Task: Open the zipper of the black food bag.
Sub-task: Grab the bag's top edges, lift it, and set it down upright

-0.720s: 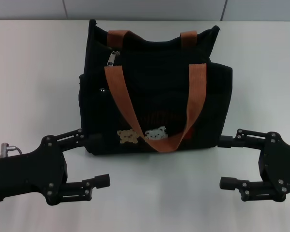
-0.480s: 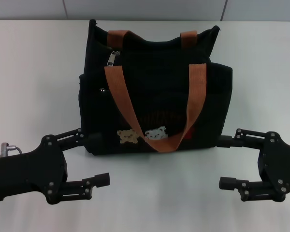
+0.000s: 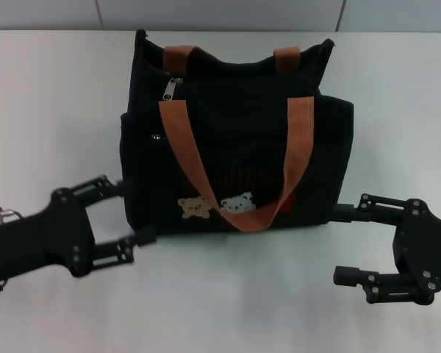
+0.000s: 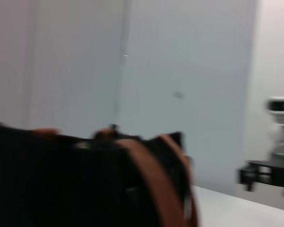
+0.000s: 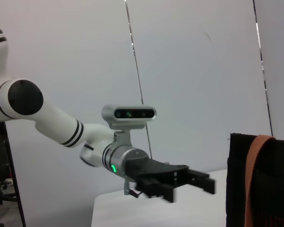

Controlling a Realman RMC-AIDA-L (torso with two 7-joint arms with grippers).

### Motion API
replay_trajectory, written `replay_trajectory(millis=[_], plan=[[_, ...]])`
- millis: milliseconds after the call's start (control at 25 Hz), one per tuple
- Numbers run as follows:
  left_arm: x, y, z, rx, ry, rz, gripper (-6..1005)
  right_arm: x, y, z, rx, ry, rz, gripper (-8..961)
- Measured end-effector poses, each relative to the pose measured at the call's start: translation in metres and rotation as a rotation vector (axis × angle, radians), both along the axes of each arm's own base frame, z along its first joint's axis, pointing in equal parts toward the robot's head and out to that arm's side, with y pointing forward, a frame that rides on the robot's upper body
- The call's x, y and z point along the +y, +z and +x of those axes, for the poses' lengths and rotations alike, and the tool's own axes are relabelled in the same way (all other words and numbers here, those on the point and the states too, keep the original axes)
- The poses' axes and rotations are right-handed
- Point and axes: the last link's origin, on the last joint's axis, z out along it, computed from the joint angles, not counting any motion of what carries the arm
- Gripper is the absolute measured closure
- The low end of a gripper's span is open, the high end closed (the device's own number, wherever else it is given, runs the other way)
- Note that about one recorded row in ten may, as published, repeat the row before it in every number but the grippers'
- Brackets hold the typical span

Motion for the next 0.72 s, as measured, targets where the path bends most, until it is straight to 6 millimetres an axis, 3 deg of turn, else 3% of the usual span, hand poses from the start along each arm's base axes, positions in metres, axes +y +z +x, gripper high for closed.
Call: replay_trajectory(millis=[280,720], plan=[[0.010,0.004,-0.015,0.019,0.116,0.100,186,-0.001,-0.001,0.000,0.003,-0.004,-0.001,169],[0.038,-0.023,-0.012,0.038,0.182,0.142,187,-0.001,-0.002,0.000,0.006,-0.005,-0.002,169]])
